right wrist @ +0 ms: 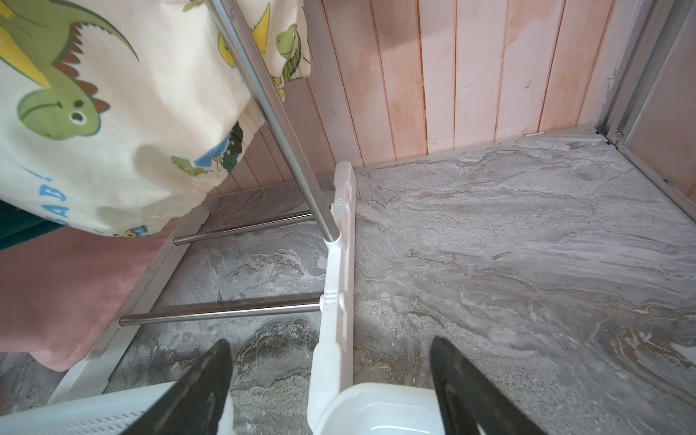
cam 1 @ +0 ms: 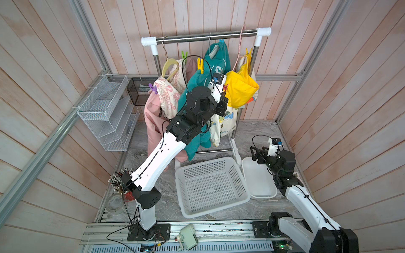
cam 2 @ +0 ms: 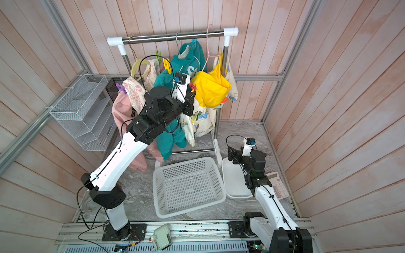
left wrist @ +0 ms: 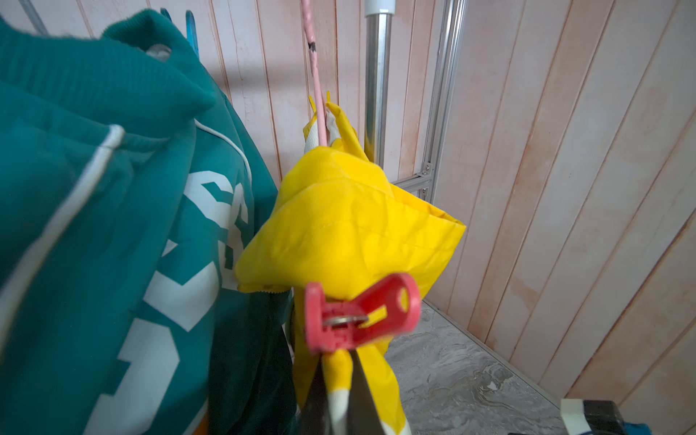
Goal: Remove the clothespins securing jackets to the hanger
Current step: Pick up the hanger from the clothesline.
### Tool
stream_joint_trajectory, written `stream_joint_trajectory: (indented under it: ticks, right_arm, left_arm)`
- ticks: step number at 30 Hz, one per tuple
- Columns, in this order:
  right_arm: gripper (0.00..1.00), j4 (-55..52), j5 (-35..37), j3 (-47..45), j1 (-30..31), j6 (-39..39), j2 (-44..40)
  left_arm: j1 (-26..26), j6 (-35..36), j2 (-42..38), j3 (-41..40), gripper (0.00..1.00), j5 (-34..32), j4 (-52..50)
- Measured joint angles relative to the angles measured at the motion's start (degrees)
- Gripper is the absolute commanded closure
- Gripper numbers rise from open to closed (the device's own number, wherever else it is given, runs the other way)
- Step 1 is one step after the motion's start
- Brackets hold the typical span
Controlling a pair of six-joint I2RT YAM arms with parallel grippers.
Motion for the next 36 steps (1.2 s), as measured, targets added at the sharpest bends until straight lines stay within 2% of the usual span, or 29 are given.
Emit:
stream_joint_trajectory:
  ticks: [16, 26, 36]
  right_arm:
    - [0.16, 0.5, -0.9, 0.0, 0.0, 0.6, 0.5]
    - [0.16, 1.4, -1.8, 0.0, 0.0, 1.6, 1.0]
    - [0.16, 1.4, -2.4, 0.0, 0.0, 2.1, 1.1]
  left_arm:
    - [-3.2, 5.2, -2.8, 1.9, 1.00, -6.1, 1.0]
    - [-6.5, 6.8, -12.3, -5.8, 1.00, -10.6, 1.0]
    - [-9.6, 5.9, -17.4, -10.8, 1.00, -12.7, -3.2]
